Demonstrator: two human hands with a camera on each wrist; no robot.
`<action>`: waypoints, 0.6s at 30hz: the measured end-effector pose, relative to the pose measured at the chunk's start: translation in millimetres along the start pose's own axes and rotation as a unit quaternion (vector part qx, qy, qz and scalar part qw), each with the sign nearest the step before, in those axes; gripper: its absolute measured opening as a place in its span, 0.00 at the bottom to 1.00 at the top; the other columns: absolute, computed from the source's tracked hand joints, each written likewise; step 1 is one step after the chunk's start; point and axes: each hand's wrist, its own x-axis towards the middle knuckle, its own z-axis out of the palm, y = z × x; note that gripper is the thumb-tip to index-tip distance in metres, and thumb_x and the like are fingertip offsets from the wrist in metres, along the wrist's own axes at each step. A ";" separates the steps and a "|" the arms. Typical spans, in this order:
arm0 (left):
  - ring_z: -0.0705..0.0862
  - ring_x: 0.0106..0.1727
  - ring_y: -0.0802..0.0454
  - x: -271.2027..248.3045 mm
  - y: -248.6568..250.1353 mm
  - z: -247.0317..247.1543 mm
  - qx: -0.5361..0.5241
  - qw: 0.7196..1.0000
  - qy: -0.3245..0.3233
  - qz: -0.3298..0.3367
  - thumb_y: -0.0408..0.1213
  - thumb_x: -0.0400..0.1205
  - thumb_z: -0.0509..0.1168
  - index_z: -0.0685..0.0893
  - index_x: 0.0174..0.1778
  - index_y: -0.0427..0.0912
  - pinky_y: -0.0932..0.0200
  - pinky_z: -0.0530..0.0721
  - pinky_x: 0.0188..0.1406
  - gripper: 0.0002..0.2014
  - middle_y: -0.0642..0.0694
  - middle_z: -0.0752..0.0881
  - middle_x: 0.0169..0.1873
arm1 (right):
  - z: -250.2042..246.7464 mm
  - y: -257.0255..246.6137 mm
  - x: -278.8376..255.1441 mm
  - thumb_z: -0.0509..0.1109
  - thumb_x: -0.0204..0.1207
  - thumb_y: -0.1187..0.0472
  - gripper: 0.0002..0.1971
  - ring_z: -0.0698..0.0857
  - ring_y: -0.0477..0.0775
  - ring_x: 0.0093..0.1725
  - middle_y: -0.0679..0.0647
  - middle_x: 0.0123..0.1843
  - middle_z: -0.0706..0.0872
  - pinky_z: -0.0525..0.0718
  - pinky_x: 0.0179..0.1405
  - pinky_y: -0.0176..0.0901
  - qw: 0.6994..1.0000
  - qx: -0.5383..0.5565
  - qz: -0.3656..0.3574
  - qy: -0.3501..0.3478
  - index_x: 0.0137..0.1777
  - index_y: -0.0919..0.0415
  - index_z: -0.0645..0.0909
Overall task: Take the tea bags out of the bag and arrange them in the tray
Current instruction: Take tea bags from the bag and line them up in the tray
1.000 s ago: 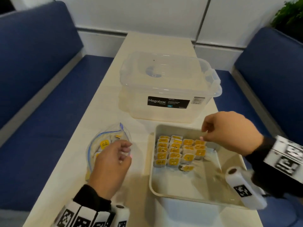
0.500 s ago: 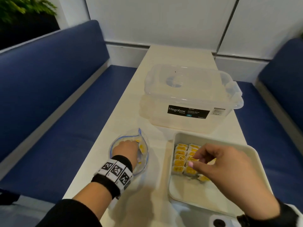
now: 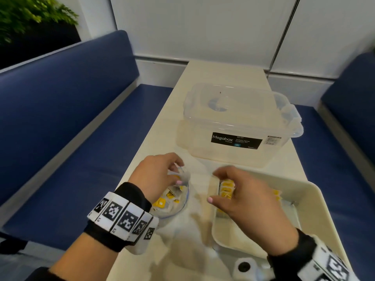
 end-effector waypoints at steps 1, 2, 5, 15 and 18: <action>0.82 0.38 0.63 -4.7 9.5 -5.2 -0.024 0.999 -0.005 0.024 0.36 0.70 0.76 0.82 0.49 0.58 0.72 0.77 0.36 0.16 0.60 0.86 0.36 | 2.9 -4.2 4.1 0.78 0.65 0.46 0.27 0.76 0.37 0.41 0.31 0.49 0.77 0.72 0.43 0.32 1.000 0.019 -0.016 -0.005 0.63 0.35 0.72; 0.82 0.36 0.65 -9.0 18.4 -9.1 -0.045 0.998 -0.011 0.045 0.35 0.69 0.77 0.82 0.49 0.59 0.73 0.78 0.36 0.18 0.60 0.86 0.34 | 5.2 -8.7 7.6 0.79 0.64 0.48 0.32 0.77 0.37 0.43 0.30 0.53 0.76 0.74 0.45 0.31 0.998 0.048 -0.029 -0.013 0.66 0.35 0.69; 0.81 0.33 0.69 -16.5 36.3 -14.8 -0.086 0.992 -0.002 0.089 0.32 0.66 0.77 0.81 0.46 0.60 0.74 0.80 0.37 0.21 0.59 0.87 0.33 | 9.8 -13.2 15.8 0.81 0.64 0.56 0.32 0.82 0.40 0.45 0.39 0.50 0.83 0.82 0.49 0.39 0.986 0.159 -0.039 -0.025 0.61 0.30 0.69; 0.84 0.50 0.50 14.5 -11.3 15.2 0.207 0.973 -0.097 0.005 0.33 0.80 0.62 0.84 0.50 0.51 0.61 0.80 0.50 0.09 0.51 0.86 0.49 | -3.6 16.0 6.7 0.73 0.71 0.72 0.24 0.84 0.51 0.42 0.55 0.45 0.84 0.85 0.46 0.44 0.959 0.281 -0.012 0.023 0.52 0.36 0.81; 0.80 0.60 0.47 15.4 -20.4 40.8 0.431 0.886 -0.170 -0.013 0.43 0.81 0.60 0.81 0.57 0.51 0.55 0.71 0.59 0.10 0.50 0.84 0.56 | -10.6 22.1 0.9 0.69 0.73 0.75 0.30 0.84 0.47 0.45 0.51 0.43 0.82 0.86 0.46 0.39 0.949 0.314 -0.006 0.024 0.59 0.34 0.77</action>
